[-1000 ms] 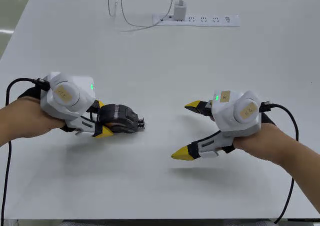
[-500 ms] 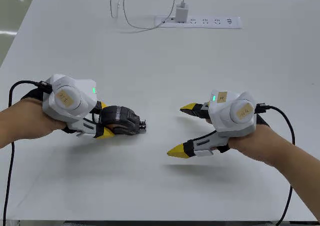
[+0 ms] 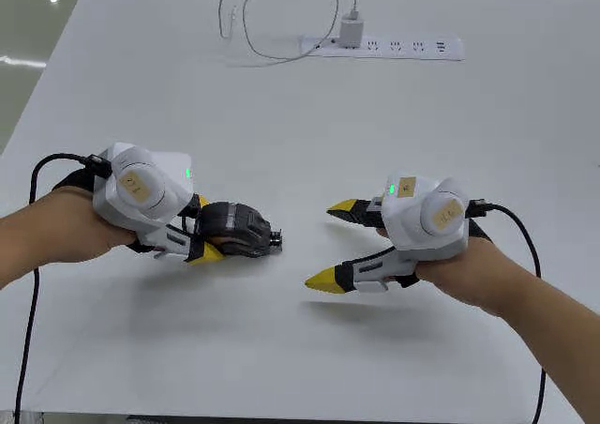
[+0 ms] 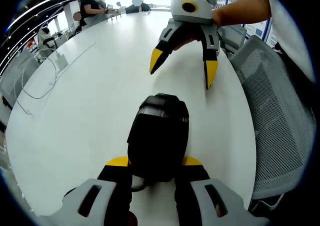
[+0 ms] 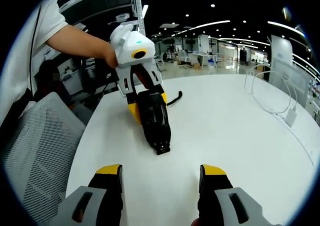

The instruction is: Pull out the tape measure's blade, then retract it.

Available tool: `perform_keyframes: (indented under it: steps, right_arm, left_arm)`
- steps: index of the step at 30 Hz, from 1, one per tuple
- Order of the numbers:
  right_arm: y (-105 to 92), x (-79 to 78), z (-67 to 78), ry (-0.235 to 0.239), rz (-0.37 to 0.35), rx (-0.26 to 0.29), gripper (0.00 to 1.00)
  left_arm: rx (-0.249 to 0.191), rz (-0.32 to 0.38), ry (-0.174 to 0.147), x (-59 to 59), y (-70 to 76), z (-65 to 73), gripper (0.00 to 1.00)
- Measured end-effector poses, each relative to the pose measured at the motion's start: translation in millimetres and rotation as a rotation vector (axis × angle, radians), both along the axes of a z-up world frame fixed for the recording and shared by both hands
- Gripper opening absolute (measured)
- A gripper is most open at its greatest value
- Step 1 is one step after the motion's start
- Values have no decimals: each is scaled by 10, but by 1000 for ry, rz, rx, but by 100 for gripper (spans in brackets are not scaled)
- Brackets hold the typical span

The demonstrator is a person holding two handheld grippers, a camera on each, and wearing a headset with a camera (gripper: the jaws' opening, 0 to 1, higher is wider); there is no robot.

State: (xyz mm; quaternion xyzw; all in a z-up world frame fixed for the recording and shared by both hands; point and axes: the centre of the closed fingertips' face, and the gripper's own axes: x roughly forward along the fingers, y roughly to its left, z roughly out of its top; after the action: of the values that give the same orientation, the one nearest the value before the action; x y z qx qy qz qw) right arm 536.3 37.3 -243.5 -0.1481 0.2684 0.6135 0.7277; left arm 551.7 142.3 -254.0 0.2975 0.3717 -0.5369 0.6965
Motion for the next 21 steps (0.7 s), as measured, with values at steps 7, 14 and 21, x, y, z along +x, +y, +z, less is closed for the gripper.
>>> perform_keyframes:
  steps: [7, 14, 21]
  right_arm:
    - [84, 26, -39, -17, 15, 6, 54]
    - [128, 32, -110, -13, 26, 0, 51]
    - [186, 44, -126, -19, 41, 4, 48]
  left_arm:
    - [3, 2, 1, -1, 1, 0, 28]
    - [4, 4, 2, -2, 2, 0, 28]
    - [2, 6, 1, 0, 1, 0, 28]
